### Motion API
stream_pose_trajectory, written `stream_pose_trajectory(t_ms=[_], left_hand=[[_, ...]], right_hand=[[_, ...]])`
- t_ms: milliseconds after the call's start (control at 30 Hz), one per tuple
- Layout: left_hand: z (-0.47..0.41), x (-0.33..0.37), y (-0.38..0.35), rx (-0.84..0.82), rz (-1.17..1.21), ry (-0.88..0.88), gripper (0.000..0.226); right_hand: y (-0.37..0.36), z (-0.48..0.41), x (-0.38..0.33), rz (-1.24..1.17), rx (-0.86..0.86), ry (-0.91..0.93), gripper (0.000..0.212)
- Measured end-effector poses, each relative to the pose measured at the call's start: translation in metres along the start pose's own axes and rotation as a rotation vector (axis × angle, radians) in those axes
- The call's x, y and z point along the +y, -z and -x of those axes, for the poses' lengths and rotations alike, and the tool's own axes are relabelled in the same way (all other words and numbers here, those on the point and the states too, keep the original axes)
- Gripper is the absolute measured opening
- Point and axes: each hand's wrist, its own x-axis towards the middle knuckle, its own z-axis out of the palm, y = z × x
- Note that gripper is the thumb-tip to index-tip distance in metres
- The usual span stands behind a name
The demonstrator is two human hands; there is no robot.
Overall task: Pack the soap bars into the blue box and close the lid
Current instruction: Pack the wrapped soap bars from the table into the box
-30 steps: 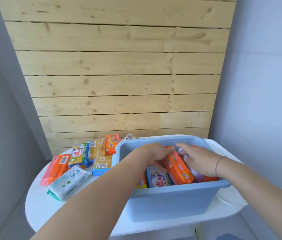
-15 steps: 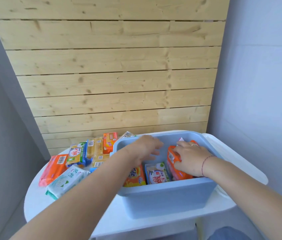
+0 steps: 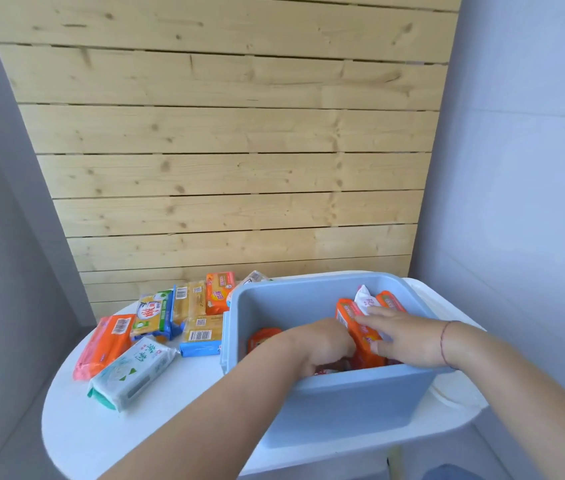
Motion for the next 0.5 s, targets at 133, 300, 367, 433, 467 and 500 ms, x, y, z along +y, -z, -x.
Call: stream_pose_trajectory(t_ms=[133,300,367,433,467,500], left_hand=[[-0.005,0.005,-0.001,0.008,-0.218,-0.018,0.020],[-0.014,-0.001,0.002,0.111,-0.256,-0.033,0.030],[-0.015,-0.002,0.005,0.171,-0.178,-0.053,0.030],[-0.015,-0.003,0.009,0.203,-0.141,-0.065,0.028],[-0.012,-0.002,0.010,0.196,-0.115,-0.059,0.028],[-0.012,-0.002,0.012,0.187,-0.099,-0.064,0.028]], right_hand=[[0.002,0.010,0.001,-0.017,-0.048,0.008,0.059],[-0.001,0.004,-0.010,-0.047,-0.019,-0.034,0.059],[-0.008,0.002,-0.012,-0.045,0.064,-0.048,0.057],[-0.013,0.001,-0.013,-0.015,0.160,-0.067,0.056],[-0.014,0.002,-0.013,-0.006,0.201,-0.070,0.057],[-0.014,0.002,-0.013,-0.007,0.232,-0.063,0.059]])
